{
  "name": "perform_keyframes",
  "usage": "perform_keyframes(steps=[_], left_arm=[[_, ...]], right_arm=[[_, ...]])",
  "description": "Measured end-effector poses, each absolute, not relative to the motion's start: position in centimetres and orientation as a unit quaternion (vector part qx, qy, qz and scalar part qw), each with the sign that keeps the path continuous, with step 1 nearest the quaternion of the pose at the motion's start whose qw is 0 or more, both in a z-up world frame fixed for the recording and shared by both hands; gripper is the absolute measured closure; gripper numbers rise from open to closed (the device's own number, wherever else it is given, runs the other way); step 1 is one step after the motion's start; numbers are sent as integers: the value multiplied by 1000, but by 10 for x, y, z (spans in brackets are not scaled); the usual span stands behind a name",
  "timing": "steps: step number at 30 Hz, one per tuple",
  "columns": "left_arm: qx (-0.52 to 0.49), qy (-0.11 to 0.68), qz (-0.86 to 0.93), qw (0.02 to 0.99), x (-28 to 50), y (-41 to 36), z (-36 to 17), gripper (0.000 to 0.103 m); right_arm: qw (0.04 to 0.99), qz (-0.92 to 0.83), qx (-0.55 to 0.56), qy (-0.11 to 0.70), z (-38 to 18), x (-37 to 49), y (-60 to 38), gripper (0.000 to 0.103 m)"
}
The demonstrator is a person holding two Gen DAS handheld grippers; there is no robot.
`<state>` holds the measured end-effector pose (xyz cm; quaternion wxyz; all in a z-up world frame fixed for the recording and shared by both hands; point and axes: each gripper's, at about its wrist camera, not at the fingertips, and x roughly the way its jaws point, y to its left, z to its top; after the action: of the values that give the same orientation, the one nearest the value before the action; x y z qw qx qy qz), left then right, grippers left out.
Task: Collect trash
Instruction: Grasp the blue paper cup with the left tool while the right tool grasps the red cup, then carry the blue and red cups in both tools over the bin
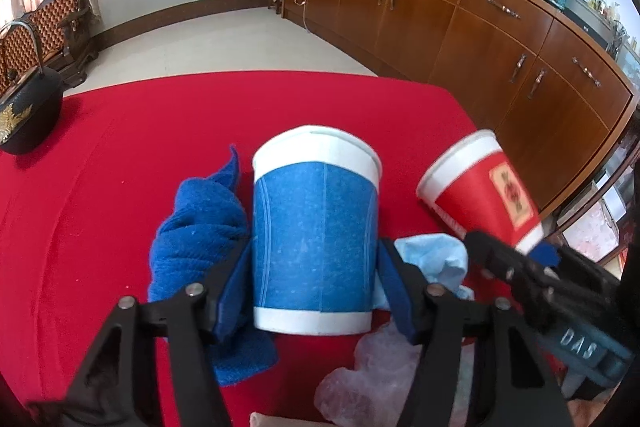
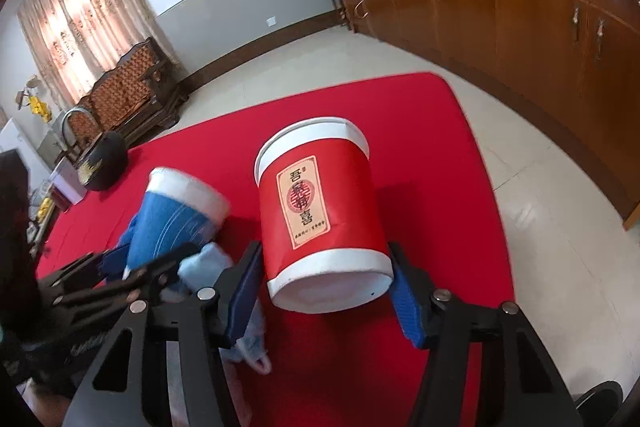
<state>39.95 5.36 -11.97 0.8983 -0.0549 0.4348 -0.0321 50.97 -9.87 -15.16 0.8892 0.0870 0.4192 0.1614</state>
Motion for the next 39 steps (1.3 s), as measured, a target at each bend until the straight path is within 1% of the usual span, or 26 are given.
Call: perform_keyframes(steps=[1,2,3,4,8,10,11,12,18,26,33,39], left_arm=[[-55,434,-33,898,400,54,-120,40],[-56,435,-35,898,400,54,-120,40],[-57,434,-37,898,400,55,-119,41],[-57,433,-37,899,400,55,-120,41],[-60,428,-41,901,400,56,-119,44],[-61,425,-44,902,400,57,-120,46],[-61,423,-45,903,399,57,-120,47],[-62,422,-45,904,399,57,-120,48],[-74,414,-49,906,395,57,-118,50],[-89,384,-54,918,378,63,-93,50],[-92,368,-66,923,342,61,-71,50],[-91,371,-74,921,308,55,-69,50]], right_arm=[[889,160,80,422,-152,508,-98,40],[891,157,74,420,-151,506,-98,33],[893,156,70,416,-150,506,-97,23],[896,156,67,411,-148,505,-98,20],[901,155,59,402,-141,513,-96,20],[896,159,65,410,-144,519,-97,21],[895,160,68,410,-145,521,-97,32],[895,160,69,411,-146,522,-97,39],[901,157,65,400,-142,514,-95,41],[909,151,87,379,-119,492,-106,42],[912,155,101,367,-96,447,-111,42],[911,153,107,368,-91,397,-114,42]])
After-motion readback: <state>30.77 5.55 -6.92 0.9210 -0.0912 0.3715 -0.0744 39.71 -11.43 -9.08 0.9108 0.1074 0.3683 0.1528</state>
